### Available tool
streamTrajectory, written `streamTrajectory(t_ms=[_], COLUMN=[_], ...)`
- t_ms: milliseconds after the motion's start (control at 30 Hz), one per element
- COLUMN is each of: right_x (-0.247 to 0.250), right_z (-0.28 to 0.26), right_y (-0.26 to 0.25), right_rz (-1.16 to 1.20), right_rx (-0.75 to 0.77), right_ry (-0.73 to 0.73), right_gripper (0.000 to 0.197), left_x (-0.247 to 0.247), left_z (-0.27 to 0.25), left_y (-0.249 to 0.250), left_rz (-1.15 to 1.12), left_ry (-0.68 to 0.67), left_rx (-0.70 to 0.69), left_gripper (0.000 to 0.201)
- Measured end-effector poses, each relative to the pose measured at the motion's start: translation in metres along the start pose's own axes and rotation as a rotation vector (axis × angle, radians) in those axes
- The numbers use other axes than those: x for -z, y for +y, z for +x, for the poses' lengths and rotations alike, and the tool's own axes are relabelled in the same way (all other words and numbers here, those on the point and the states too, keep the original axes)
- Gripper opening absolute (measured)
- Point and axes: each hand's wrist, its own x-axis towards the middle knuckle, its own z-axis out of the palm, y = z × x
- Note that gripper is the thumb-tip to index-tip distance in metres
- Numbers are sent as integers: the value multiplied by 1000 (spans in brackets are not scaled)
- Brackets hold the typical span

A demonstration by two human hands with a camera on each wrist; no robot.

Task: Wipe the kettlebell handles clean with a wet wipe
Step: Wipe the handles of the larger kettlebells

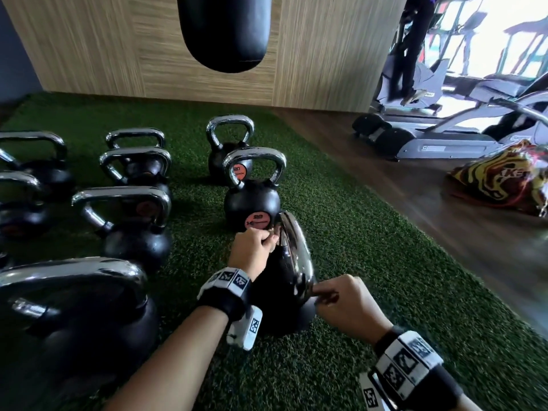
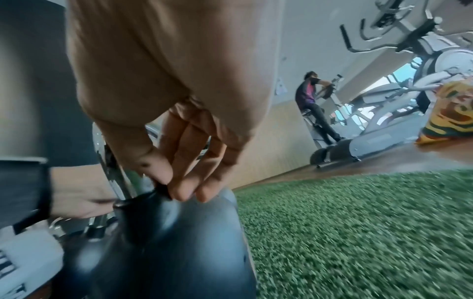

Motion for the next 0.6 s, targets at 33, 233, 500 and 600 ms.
streamTrajectory(t_ms=[33,233,500,600], right_x=[0,-3,-59,-61], right_z=[4,60,77,78], right_y=[-5,-11,0,6], right_rz=[13,47,113,96], right_rx=[-9,-86,-168,-205], right_ry=[-14,58,-81,-80], right_gripper=[36,21,52,58], left_x=[-2,7,6,8], left_z=[2,15,10,13], left_y=[3,-12,0,8], left_rz=[2,-133,-105,-183], left_ry=[-27,-290,-74,6], left_rx=[-8,59,65,55], left_gripper=[39,31,28,27])
